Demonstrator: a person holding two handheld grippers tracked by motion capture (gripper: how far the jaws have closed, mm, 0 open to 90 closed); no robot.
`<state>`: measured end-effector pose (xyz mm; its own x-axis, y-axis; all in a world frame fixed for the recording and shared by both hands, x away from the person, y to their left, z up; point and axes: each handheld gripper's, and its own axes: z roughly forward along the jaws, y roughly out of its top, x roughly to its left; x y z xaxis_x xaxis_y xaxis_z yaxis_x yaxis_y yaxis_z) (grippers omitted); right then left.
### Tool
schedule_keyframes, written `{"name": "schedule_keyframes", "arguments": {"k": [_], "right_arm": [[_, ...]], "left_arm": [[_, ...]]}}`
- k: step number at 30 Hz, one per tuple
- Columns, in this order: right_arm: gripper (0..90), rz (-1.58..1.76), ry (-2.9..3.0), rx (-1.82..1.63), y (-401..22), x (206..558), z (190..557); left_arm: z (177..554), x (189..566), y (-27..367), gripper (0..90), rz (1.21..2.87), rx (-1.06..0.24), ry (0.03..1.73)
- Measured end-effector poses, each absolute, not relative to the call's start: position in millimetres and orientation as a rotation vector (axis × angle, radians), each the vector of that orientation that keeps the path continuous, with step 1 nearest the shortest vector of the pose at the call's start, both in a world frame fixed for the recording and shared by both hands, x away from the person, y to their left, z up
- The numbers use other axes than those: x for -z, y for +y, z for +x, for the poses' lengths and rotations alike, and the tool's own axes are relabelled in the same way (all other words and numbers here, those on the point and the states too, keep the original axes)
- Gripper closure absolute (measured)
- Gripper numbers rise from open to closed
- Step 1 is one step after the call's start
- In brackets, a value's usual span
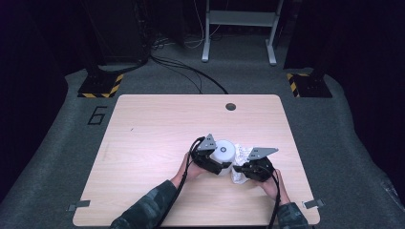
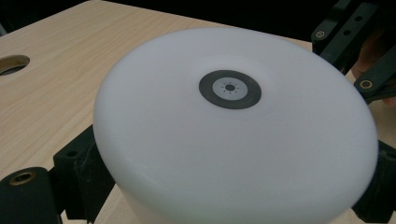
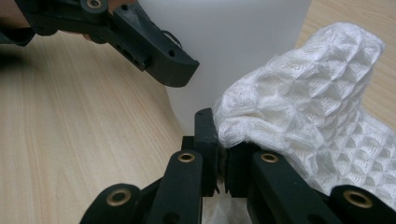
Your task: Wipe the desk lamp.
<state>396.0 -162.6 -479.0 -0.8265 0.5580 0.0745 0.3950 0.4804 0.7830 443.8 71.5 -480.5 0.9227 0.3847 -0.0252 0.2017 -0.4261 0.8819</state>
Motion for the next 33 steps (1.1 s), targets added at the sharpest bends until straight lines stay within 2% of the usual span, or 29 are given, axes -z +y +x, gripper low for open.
{"name": "schedule_keyframes", "arguments": {"k": [4,9,19,27,33], "right_arm": [[86.0,0.836,2.53,-1.255,-166,477,395],[85.9,0.859,2.5,-1.262,-173,471,394],[85.8,0.936,2.383,-1.263,-195,450,388],[85.7,1.086,2.233,-1.23,-218,441,388],[85.4,1.199,2.172,-1.131,-228,449,398]], "left_arm": [[443,479,73,7.6,2.024,-0.219,0.424],[442,470,79,0.0,2.008,-0.213,0.434],[435,449,101,0.0,1.98,-0.246,0.445],[432,435,141,0.0,1.97,-0.298,0.517],[429,442,176,0.0,1.986,-0.34,0.63]]}}
